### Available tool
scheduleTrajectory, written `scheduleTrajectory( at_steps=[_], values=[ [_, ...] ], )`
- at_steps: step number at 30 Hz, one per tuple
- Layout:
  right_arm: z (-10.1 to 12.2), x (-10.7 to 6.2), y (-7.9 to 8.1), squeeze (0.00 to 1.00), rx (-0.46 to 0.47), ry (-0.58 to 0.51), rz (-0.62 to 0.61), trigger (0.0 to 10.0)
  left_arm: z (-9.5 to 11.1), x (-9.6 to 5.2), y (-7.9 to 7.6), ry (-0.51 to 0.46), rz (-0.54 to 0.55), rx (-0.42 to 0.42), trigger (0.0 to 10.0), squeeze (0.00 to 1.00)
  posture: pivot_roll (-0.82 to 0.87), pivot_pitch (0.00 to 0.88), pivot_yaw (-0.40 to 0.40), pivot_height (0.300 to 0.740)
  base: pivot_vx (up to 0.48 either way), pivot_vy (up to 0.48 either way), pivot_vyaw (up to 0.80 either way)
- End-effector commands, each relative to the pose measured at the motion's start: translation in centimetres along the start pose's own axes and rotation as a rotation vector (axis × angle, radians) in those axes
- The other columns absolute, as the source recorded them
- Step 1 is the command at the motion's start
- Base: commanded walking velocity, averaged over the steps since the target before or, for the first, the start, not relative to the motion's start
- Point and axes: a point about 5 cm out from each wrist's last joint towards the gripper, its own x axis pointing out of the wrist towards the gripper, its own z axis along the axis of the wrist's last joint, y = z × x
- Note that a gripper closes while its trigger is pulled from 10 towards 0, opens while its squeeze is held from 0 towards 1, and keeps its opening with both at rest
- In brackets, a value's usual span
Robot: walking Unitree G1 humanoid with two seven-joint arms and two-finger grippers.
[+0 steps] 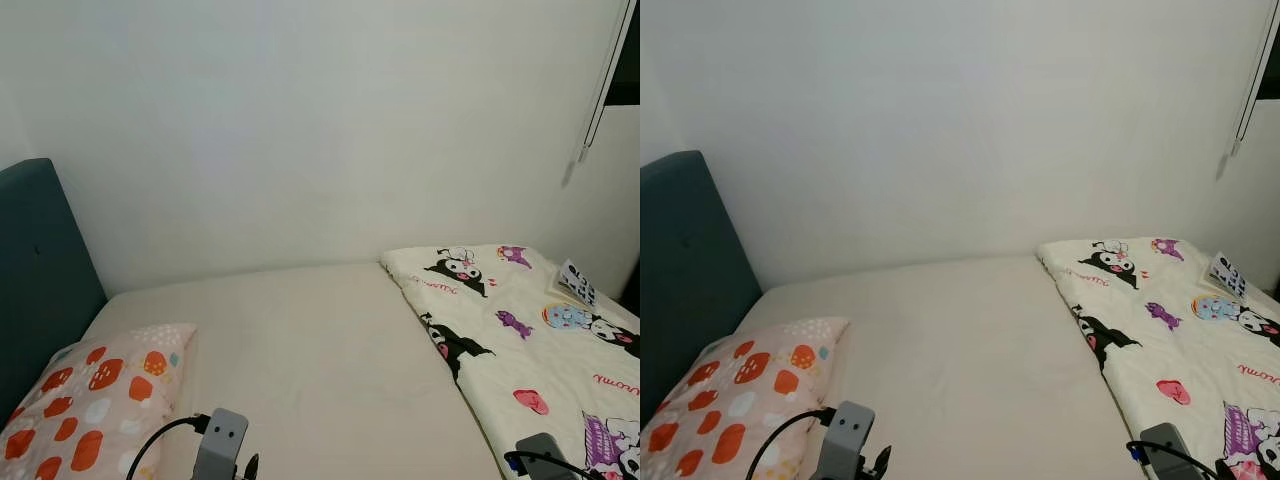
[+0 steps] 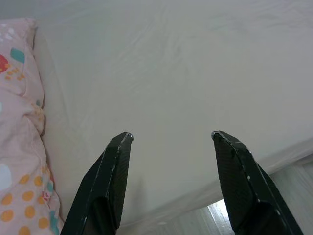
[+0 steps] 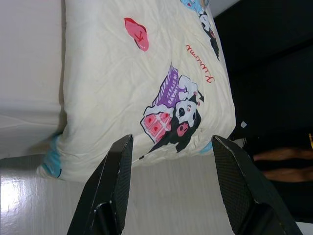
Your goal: Clean up the room
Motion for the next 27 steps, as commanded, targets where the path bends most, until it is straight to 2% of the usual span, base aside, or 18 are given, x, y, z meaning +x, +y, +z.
scheduleTrajectory(
  at_steps=[1,27],
  values=[
    [-0.31,-0.07,0.16,0.00,0.009,0.022,0.001,10.0,-0.98,-0.41,0.17,0.036,0.010,-0.016,10.0,0.00,-0.05,0.107,0.034,0.740,0.000,0.000,0.00],
    [0.11,0.12,0.25,0.00,0.009,0.023,0.004,10.0,-0.92,-0.31,0.31,0.035,0.022,-0.020,10.0,0.00,-0.05,0.104,0.031,0.740,0.000,0.000,0.00]
  ],
)
